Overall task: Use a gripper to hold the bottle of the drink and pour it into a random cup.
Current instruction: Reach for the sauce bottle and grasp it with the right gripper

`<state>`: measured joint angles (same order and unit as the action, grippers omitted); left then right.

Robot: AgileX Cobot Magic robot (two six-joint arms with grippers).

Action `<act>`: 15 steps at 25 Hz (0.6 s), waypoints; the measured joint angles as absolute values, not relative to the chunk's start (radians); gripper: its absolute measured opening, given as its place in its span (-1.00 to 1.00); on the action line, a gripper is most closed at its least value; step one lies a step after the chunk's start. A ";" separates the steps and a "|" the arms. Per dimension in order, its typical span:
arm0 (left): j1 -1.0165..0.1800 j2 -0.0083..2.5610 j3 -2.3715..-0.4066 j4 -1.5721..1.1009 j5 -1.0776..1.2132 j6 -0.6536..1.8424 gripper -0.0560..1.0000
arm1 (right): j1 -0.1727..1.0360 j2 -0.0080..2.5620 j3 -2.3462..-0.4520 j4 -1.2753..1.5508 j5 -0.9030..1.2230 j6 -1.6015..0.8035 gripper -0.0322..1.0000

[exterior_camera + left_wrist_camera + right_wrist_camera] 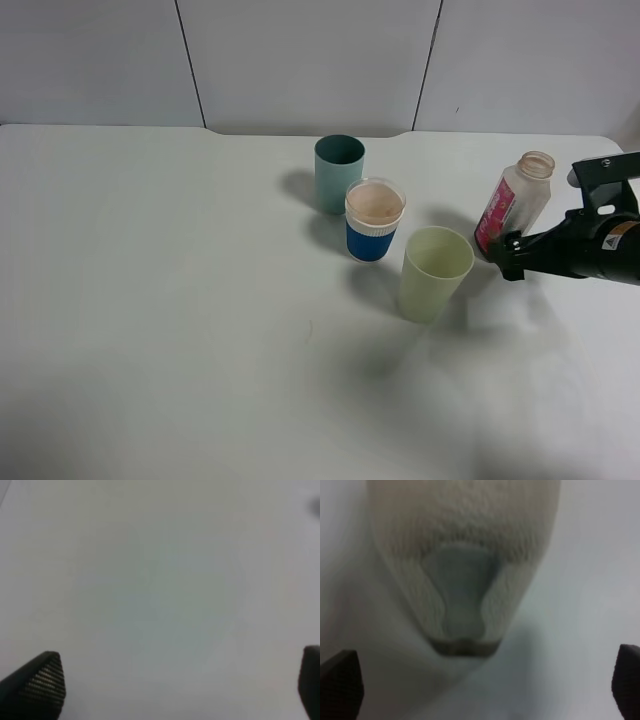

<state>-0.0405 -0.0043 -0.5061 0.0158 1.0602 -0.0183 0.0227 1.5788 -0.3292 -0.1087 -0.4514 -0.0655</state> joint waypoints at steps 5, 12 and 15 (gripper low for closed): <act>-0.040 -0.004 -0.506 0.016 1.060 -0.018 0.86 | 0.023 1.674 -0.331 -0.109 -0.626 -0.084 0.99; -0.040 -0.004 -0.506 0.016 1.060 -0.018 0.86 | 0.023 1.794 -0.327 -0.112 -0.803 -0.116 0.99; -0.040 -0.004 -0.506 0.016 1.060 -0.018 0.86 | 0.023 1.803 -0.327 -0.112 -0.857 -0.119 0.98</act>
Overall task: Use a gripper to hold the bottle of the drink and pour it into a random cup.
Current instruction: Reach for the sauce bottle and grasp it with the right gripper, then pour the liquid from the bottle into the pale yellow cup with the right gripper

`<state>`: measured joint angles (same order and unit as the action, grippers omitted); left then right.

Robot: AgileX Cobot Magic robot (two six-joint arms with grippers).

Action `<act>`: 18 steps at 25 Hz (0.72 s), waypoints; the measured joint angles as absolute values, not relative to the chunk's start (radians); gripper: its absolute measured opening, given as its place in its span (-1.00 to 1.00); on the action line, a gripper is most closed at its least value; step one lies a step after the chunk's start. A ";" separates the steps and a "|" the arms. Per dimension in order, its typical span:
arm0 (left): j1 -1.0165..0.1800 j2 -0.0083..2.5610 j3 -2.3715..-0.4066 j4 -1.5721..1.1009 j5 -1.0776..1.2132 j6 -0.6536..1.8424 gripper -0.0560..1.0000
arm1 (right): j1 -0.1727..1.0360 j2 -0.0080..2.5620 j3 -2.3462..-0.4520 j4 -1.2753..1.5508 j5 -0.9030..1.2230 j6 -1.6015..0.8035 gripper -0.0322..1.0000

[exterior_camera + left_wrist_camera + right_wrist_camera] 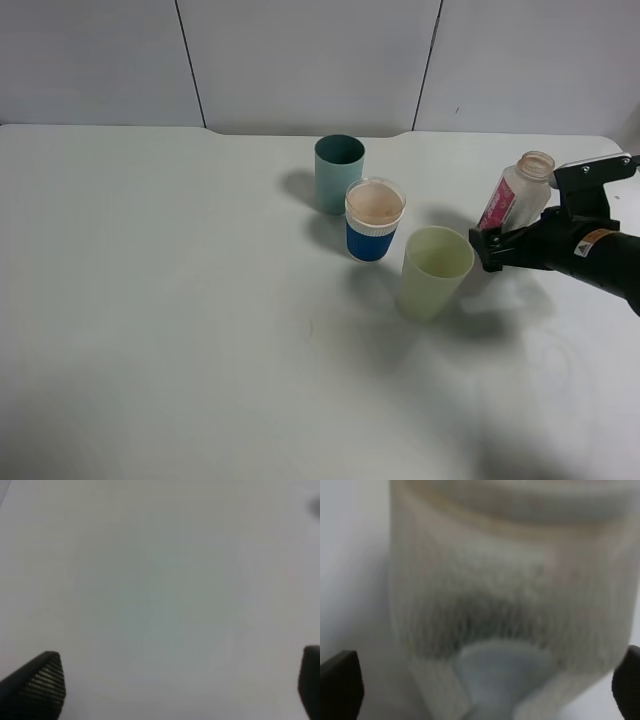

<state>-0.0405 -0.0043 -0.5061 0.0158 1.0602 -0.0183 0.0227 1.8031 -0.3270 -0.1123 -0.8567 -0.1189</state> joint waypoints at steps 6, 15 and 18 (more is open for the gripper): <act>-0.040 -0.004 -0.506 0.016 1.060 -0.018 0.86 | 0.023 1.803 -0.327 -0.112 -0.923 -0.142 0.84; -0.040 -0.004 -0.506 0.016 1.060 -0.018 0.86 | 0.023 1.803 -0.327 -0.112 -0.919 -0.102 -0.26; -0.040 -0.004 -0.506 0.016 1.060 -0.018 0.86 | 0.023 1.803 -0.327 -0.111 -0.918 -0.073 -0.26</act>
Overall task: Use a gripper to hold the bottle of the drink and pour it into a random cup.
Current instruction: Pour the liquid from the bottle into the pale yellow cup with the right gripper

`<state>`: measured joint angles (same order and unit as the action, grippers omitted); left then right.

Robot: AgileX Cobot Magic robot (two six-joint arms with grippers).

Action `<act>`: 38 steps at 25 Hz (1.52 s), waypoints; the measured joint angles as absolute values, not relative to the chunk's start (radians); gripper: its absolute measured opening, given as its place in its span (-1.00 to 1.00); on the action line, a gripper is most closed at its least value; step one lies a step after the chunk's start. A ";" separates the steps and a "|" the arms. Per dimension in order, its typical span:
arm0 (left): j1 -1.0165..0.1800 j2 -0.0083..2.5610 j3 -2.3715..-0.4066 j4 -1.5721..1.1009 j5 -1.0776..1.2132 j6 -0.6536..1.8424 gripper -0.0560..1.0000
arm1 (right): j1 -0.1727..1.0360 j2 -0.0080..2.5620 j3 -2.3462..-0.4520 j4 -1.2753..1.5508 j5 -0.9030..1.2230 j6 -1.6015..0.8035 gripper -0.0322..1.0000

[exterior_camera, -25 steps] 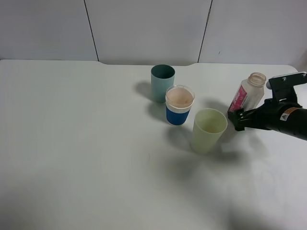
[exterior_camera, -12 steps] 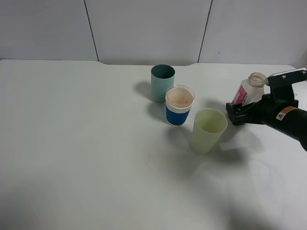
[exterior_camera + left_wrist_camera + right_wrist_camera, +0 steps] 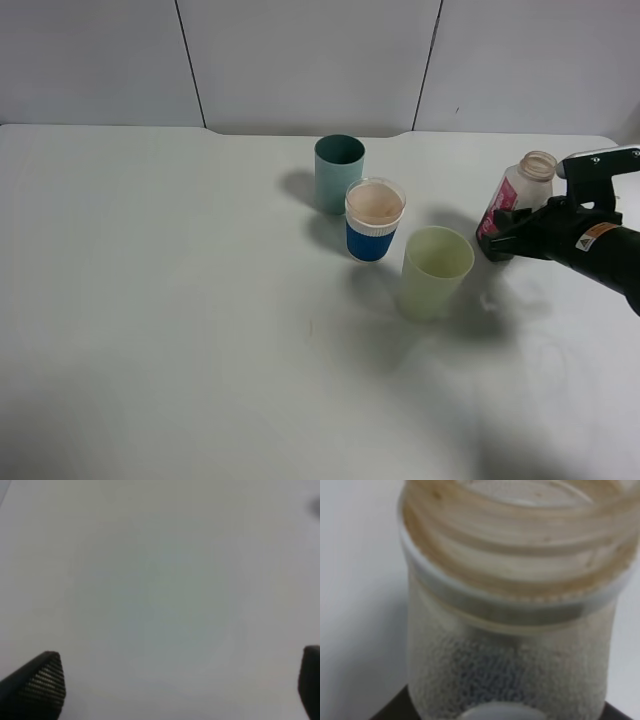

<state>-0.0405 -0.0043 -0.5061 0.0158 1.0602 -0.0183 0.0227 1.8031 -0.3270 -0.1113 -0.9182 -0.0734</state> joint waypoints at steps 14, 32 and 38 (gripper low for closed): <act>-0.040 -0.004 -0.506 0.016 1.060 -0.018 0.86 | 0.023 1.760 -0.326 -0.114 -0.846 -0.064 -0.26; -0.040 -0.004 -0.506 0.016 1.060 -0.018 0.86 | 0.023 1.304 -0.405 -0.390 -0.362 0.393 -0.26; -0.040 -0.004 -0.506 0.016 1.060 -0.018 0.86 | 0.051 1.193 -0.509 -0.802 -0.083 0.762 -0.26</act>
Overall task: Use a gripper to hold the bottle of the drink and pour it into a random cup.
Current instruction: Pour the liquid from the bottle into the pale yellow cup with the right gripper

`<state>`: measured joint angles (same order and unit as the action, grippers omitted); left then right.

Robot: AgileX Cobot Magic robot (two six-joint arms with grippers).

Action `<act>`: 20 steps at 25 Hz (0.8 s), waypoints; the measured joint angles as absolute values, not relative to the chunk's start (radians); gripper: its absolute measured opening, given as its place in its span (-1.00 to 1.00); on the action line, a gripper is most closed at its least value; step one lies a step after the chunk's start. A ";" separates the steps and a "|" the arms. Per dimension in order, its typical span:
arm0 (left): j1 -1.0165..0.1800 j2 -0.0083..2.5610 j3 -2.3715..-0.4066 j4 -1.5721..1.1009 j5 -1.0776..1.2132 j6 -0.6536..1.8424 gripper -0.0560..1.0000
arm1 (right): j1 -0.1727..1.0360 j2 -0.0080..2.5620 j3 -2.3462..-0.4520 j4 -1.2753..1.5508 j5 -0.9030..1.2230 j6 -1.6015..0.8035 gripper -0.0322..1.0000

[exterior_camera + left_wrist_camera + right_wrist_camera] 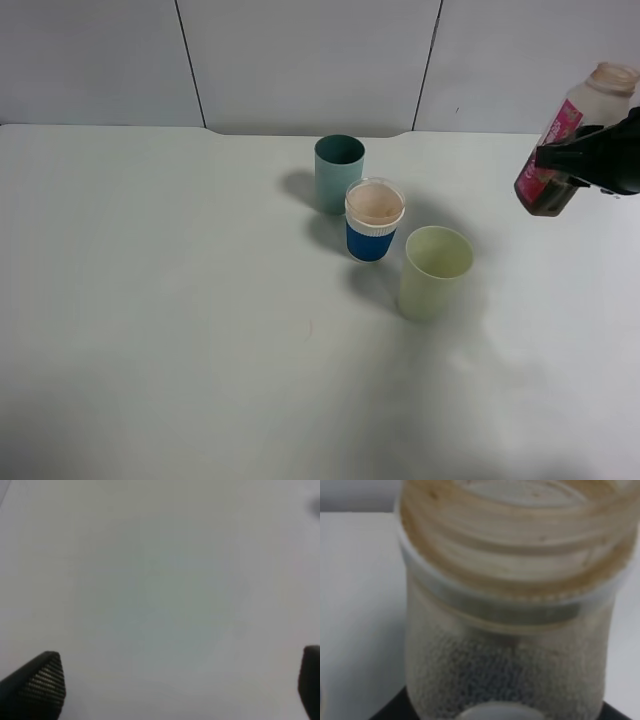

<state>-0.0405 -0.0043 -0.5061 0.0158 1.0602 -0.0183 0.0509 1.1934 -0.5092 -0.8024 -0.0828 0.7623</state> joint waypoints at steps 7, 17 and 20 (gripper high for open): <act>-0.040 -0.004 -0.506 0.016 1.060 -0.018 0.86 | 0.189 1.172 -0.544 -1.184 0.144 0.965 -0.26; -0.040 -0.004 -0.506 0.016 1.060 -0.018 0.86 | 0.383 1.172 -0.544 -1.448 0.343 0.965 -0.26; -0.040 -0.004 -0.506 0.016 1.060 -0.018 0.86 | 0.432 1.172 -0.544 -1.521 0.385 0.961 -0.26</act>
<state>-0.0405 -0.0043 -0.5061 0.0158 1.0602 -0.0183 0.4322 1.1721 -0.5436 -1.5209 0.3846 0.9607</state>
